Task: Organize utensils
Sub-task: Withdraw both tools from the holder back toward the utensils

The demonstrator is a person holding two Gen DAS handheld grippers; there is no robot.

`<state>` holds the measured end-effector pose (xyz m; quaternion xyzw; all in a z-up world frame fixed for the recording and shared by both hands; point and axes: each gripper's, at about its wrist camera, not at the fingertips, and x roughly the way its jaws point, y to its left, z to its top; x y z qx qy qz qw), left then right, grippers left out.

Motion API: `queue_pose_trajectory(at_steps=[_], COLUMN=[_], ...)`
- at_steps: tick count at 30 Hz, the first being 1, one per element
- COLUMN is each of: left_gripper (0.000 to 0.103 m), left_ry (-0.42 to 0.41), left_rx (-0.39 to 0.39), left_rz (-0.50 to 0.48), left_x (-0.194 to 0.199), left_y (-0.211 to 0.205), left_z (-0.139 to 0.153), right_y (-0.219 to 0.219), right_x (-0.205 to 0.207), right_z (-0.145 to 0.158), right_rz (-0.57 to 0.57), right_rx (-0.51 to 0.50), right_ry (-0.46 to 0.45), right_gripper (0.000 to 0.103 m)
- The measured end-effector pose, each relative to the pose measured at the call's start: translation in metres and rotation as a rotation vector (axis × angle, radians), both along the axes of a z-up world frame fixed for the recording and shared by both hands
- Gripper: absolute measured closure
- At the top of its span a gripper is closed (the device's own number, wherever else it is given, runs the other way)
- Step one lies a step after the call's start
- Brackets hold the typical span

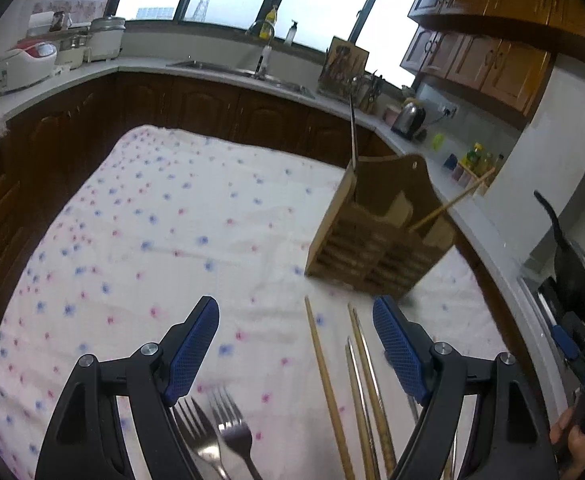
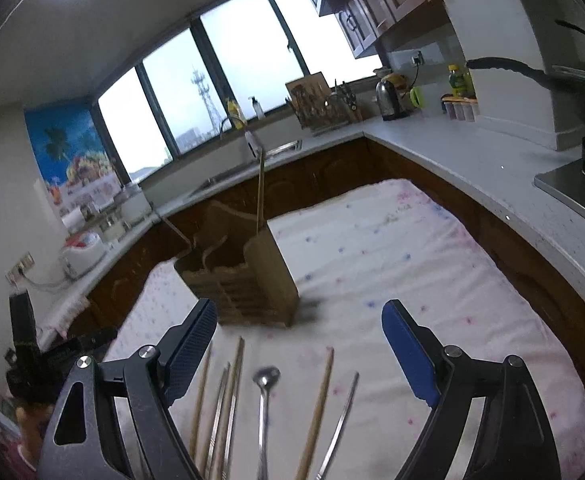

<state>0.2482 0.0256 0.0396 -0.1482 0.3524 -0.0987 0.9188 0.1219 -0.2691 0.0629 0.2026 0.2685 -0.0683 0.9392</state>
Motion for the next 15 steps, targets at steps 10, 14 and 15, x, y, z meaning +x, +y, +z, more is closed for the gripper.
queue_pose_trajectory(at_steps=[10,14,15], left_gripper=[0.024,0.024,0.024], left_ry=[0.081,0.096,0.103], left_rx=[0.042,0.056,0.059], left_rz=[-0.02,-0.025,-0.028], left_x=[0.003,0.012,0.013], left_y=[-0.012,-0.017,-0.018], left_z=[-0.006,-0.009,-0.01], right_y=[0.016,0.019,0.02], right_x=[0.013,0.02,0.021], right_z=[-0.038,-0.046,-0.047], right_rz=[0.073,0.081,0.081], right_rx=[-0.016,-0.013,-0.014], right_ry=[0.113,0.138,0.143], right_gripper=[0.017,0.017,0.018])
